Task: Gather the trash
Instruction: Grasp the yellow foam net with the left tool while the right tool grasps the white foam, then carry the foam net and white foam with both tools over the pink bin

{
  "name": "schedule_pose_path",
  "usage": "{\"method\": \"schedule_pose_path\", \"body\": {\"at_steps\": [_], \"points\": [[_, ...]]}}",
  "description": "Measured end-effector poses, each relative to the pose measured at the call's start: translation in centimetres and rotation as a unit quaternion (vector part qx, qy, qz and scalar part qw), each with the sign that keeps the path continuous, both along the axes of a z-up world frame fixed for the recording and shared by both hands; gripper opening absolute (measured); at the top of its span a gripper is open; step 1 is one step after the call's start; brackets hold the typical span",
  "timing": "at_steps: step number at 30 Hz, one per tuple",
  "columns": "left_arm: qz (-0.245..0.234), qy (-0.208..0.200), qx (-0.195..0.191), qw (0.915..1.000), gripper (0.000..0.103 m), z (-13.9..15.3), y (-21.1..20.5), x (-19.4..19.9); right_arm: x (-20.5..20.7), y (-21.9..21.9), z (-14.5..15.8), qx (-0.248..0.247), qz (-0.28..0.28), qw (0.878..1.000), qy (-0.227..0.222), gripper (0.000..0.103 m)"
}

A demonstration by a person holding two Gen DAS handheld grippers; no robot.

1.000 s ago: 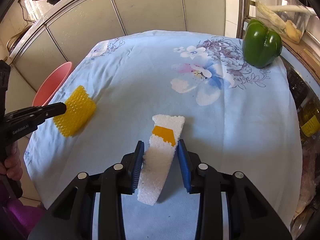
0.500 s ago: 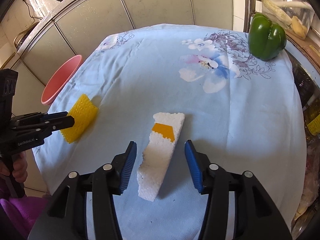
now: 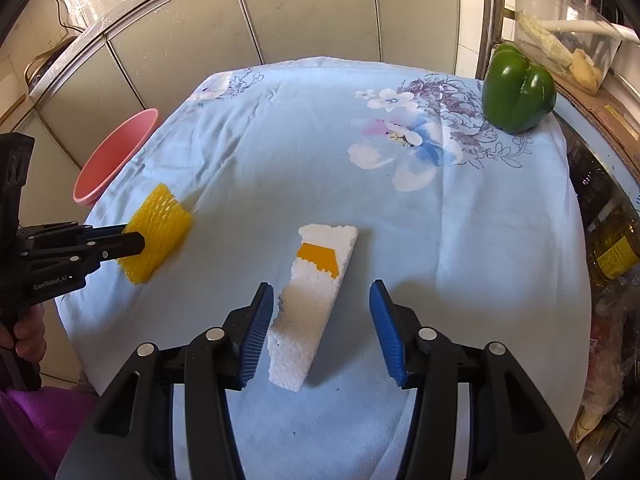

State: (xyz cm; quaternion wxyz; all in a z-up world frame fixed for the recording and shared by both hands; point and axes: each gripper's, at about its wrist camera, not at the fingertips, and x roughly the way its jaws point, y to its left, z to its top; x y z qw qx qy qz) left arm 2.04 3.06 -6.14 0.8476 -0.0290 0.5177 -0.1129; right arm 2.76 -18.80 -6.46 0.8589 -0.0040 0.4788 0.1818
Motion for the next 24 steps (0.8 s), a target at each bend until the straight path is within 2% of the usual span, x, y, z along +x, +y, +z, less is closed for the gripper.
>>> {"method": "schedule_pose_path", "body": {"at_steps": [6, 8, 10, 18, 24], "points": [[-0.010, -0.011, -0.004, 0.9999, 0.010, 0.4, -0.3, -0.4, -0.2, 0.3, -0.2, -0.008, 0.000, 1.000, 0.003, 0.050], [-0.012, -0.018, -0.005, 0.9998, 0.009, 0.7, -0.3, -0.5, -0.3, 0.5, -0.2, -0.005, 0.005, 1.000, 0.003, 0.038], [-0.012, -0.027, -0.006, 0.9995, 0.009, 1.1, -0.2, -0.7, -0.3, 0.9, -0.1, -0.008, 0.011, 1.000, 0.001, 0.032], [0.002, -0.060, 0.001, 0.9982, 0.009, 2.4, 0.3, -1.1, -0.2, 1.0, 0.8, 0.001, 0.007, 1.000, -0.016, 0.028], [0.032, -0.091, 0.003, 0.9953, 0.009, 4.1, 1.4, -1.0, 0.6, 3.2, 2.8, 0.011, 0.033, 0.999, -0.041, 0.028]]}}
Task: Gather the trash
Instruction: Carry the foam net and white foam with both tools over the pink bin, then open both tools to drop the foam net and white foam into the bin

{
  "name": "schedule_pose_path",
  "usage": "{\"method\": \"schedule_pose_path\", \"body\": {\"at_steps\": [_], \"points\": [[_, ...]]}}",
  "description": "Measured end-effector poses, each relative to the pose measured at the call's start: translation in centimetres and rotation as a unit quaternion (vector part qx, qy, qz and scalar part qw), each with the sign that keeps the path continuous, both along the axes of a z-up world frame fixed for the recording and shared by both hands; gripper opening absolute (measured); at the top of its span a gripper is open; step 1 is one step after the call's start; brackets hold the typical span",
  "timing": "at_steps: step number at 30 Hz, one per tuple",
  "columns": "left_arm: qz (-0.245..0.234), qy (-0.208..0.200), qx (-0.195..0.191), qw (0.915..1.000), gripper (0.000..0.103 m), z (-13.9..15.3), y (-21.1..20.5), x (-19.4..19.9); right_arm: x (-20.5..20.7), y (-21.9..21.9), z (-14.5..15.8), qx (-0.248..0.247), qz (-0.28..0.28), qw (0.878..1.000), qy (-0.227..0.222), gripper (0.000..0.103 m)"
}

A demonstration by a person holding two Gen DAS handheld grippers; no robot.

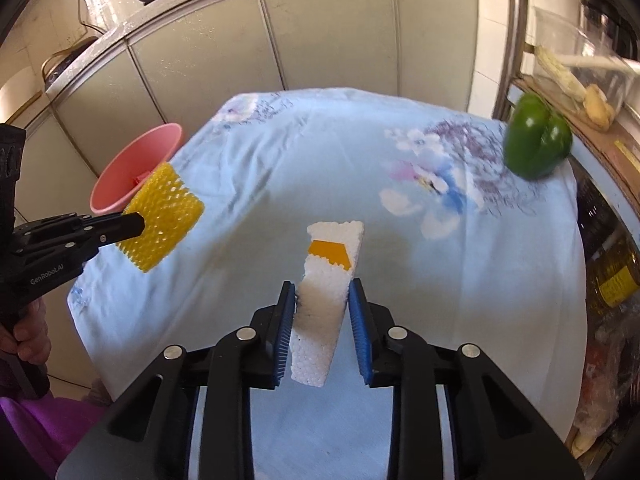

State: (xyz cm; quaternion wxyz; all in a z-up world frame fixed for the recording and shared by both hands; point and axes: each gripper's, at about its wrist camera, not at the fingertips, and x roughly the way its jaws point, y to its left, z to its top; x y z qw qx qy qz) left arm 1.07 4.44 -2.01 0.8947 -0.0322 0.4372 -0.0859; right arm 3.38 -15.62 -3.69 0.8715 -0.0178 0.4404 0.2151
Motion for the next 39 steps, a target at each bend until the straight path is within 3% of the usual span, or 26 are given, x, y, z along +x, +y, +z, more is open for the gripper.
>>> {"method": "schedule_pose_path", "body": {"at_steps": [11, 23, 32, 39], "points": [[0.103, -0.051, 0.014, 0.9933, 0.009, 2.5, 4.4, 0.8, 2.7, 8.7, 3.9, 0.019, 0.096, 0.993, -0.061, 0.028], [0.245, -0.095, 0.049, 0.9636, 0.009, 4.3, 12.6, 1.6, 5.9, 19.5, 6.9, 0.062, 0.183, 0.977, -0.086, 0.028], [0.306, -0.084, 0.067, 0.9460, 0.009, 2.5, 17.2, 3.0, 8.1, 25.8, 5.7, 0.058, 0.218, 0.971, -0.076, 0.028], [0.326, -0.060, 0.064, 0.9413, 0.009, -0.1, 19.4, 4.5, 10.1, 28.3, 3.3, 0.047, 0.220, 0.973, -0.053, 0.028]]}}
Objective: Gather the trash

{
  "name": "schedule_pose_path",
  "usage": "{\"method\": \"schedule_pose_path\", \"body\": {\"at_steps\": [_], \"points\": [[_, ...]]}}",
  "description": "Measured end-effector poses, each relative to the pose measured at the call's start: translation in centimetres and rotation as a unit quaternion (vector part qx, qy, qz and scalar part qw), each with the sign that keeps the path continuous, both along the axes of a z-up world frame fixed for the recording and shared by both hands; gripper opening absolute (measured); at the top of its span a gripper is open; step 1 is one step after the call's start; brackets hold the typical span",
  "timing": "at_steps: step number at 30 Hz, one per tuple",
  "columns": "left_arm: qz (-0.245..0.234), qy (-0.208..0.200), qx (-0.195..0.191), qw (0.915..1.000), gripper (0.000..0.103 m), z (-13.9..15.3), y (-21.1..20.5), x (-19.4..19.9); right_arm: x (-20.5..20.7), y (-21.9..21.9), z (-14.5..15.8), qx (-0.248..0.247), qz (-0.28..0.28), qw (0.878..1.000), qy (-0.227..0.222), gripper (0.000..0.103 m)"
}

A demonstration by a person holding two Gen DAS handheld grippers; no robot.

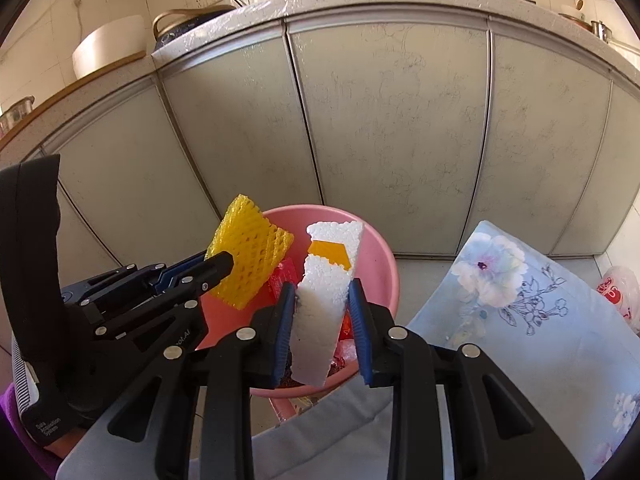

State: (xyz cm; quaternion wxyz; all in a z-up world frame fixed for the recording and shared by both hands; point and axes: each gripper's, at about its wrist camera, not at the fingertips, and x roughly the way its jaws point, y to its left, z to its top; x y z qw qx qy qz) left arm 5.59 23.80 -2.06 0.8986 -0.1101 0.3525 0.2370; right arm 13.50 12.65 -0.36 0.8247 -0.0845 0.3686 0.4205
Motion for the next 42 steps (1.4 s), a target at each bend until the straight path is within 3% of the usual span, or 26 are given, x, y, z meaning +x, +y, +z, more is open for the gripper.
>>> {"method": "schedule_pose_path", "body": {"at_steps": [13, 16, 19, 34, 37, 42], "points": [[0.019, 0.035, -0.038, 0.9985, 0.011, -3.9, 2.5, 1.5, 1.5, 2.9, -2.9, -0.018, 0.000, 1.000, 0.023, 0.032], [0.021, 0.032, -0.043, 0.9984, 0.020, -3.8, 2.8, 1.6, 1.7, 3.0, -3.0, -0.017, 0.001, 1.000, 0.025, 0.043], [0.018, 0.030, -0.044, 0.9984, 0.026, -3.6, 2.8, 1.6, 1.7, 2.8, -2.8, -0.018, 0.004, 1.000, 0.022, 0.044], [-0.014, -0.006, -0.021, 0.9997, 0.026, 1.0, -1.1, -2.0, -1.3, -2.3, 0.5, -0.014, -0.018, 0.999, -0.035, 0.044], [-0.020, -0.016, -0.018, 0.9995, 0.026, 2.0, -2.3, -2.8, -2.3, -3.2, 0.9, -0.011, -0.020, 0.999, -0.041, 0.052], [-0.024, -0.029, -0.009, 0.9993, 0.026, 3.4, -3.8, -3.8, -3.7, -4.5, 1.2, -0.005, -0.018, 0.999, -0.044, 0.053]]}}
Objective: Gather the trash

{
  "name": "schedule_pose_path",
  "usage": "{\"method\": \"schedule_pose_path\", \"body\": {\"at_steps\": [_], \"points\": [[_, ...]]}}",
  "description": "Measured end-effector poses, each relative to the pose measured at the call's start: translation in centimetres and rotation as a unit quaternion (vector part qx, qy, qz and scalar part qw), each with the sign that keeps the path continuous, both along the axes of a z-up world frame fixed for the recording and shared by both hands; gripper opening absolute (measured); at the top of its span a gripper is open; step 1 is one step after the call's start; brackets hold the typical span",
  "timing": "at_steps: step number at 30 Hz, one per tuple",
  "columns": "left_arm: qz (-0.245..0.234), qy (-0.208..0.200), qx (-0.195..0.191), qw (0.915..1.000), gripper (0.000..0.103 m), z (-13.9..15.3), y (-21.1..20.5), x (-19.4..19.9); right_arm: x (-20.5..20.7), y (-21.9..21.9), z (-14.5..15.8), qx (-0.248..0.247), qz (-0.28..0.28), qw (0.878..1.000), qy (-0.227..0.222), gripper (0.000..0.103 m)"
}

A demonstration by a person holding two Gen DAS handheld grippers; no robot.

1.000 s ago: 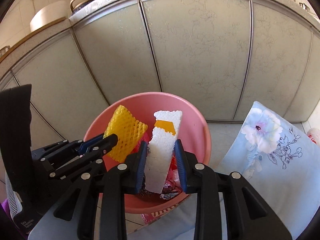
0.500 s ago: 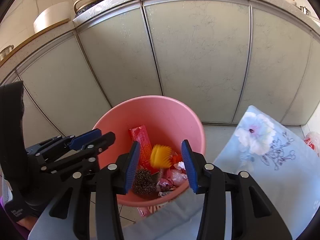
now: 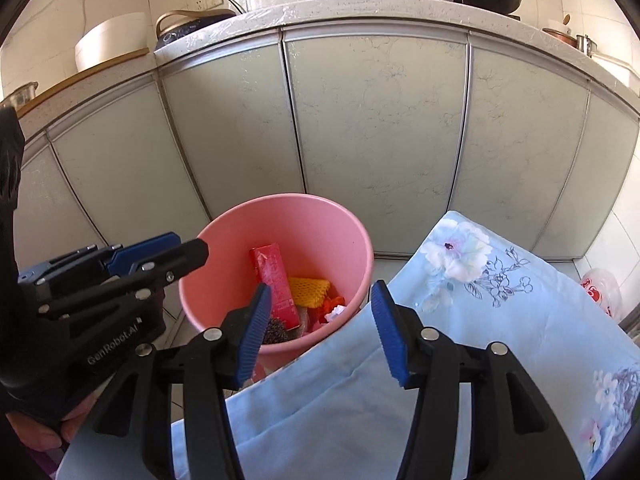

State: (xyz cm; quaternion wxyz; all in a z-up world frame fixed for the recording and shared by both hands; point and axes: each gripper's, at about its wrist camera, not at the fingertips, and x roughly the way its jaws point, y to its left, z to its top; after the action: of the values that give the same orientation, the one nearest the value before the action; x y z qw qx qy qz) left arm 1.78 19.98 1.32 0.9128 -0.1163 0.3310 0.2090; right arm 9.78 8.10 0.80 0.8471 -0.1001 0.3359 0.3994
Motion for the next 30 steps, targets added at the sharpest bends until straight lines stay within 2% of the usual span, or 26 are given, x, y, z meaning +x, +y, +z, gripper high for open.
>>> {"method": "schedule_pose_path", "body": {"at_steps": [9, 14, 30], "points": [[-0.004, -0.005, 0.001, 1.0000, 0.026, 1.0, -1.6, -1.2, -2.4, -2.5, 0.9, -0.003, -0.027, 0.999, -0.030, 0.053], [-0.013, -0.002, -0.001, 0.9999, 0.030, 0.7, -3.0, -2.0, -3.7, -4.5, 0.8, -0.008, -0.056, 0.998, -0.040, 0.054], [-0.037, 0.007, 0.011, 0.9992, 0.030, 0.2, -7.1, -3.5, -5.7, -8.8, 0.1, -0.016, -0.110, 0.993, -0.034, 0.054]]}}
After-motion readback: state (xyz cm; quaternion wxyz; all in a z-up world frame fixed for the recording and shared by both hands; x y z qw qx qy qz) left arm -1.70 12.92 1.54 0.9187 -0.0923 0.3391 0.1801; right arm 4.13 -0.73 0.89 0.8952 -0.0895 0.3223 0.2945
